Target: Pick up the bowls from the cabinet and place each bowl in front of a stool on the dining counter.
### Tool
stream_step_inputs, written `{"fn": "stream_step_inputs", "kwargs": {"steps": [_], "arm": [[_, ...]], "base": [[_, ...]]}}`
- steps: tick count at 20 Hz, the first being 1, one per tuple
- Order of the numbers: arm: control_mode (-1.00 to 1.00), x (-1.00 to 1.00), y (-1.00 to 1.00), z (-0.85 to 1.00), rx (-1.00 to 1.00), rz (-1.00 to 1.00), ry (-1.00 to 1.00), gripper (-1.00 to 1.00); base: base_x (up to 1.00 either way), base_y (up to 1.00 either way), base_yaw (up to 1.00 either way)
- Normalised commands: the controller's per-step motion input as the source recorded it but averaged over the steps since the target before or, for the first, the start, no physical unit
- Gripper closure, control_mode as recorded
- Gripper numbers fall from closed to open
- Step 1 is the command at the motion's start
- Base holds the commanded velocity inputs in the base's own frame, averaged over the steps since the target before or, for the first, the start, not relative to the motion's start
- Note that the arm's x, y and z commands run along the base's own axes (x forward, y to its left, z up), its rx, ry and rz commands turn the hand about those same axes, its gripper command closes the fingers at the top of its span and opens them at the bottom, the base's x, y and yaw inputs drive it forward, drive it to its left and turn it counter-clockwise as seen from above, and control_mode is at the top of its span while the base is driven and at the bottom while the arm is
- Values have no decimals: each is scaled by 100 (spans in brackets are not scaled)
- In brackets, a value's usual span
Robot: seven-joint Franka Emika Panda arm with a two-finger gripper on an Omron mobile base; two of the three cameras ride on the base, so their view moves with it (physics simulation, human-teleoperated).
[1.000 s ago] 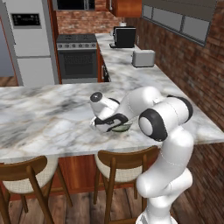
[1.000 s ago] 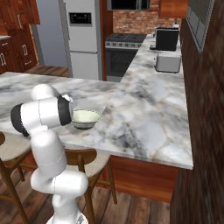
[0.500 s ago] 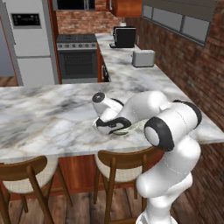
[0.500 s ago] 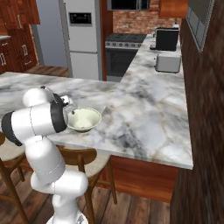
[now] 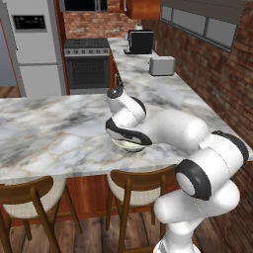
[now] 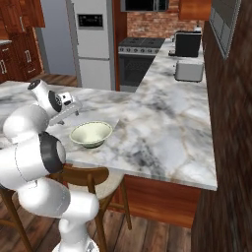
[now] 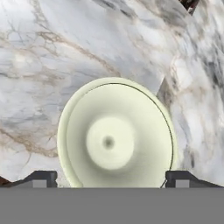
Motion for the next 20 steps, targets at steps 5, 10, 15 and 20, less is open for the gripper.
{"fn": "stream_step_inputs", "kwargs": {"steps": [5, 10, 15, 20], "arm": [[-100, -62, 0, 91, 2, 0, 1, -100], [-100, -89, -2, 67, 17, 0, -1, -100], [-100, -100, -24, 15, 23, 0, -15, -100], [-100, -100, -31, 0, 26, 0, -20, -100]], "base": [[0, 0, 0], [0, 0, 0], [0, 0, 0], [0, 0, 0]]}}
